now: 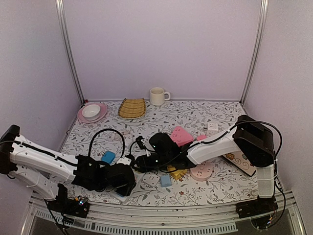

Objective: Pull the plug off the socket

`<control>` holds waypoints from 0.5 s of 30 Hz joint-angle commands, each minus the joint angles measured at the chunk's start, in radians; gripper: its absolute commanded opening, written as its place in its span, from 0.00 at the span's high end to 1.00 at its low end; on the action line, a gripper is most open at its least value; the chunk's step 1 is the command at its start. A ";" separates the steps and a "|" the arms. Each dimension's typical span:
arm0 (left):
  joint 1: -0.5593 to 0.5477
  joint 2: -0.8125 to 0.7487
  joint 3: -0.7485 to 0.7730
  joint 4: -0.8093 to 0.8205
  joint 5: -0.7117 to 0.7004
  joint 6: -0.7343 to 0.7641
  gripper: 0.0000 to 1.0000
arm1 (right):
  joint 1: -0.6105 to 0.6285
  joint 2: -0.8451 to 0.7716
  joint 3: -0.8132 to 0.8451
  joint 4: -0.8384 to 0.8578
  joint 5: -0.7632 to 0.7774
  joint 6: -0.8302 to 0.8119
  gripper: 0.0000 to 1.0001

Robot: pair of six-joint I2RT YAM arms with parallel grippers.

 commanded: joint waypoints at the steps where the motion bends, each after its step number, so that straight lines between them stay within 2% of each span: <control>1: -0.013 0.003 0.047 -0.005 -0.049 0.011 0.50 | 0.000 0.023 -0.015 0.013 -0.014 0.015 0.62; 10: -0.032 0.001 0.079 -0.025 -0.106 0.020 0.73 | -0.001 0.023 -0.017 0.012 -0.012 0.018 0.61; 15: -0.042 -0.026 0.098 -0.023 -0.146 0.037 0.80 | -0.001 0.022 -0.021 0.010 -0.008 0.018 0.61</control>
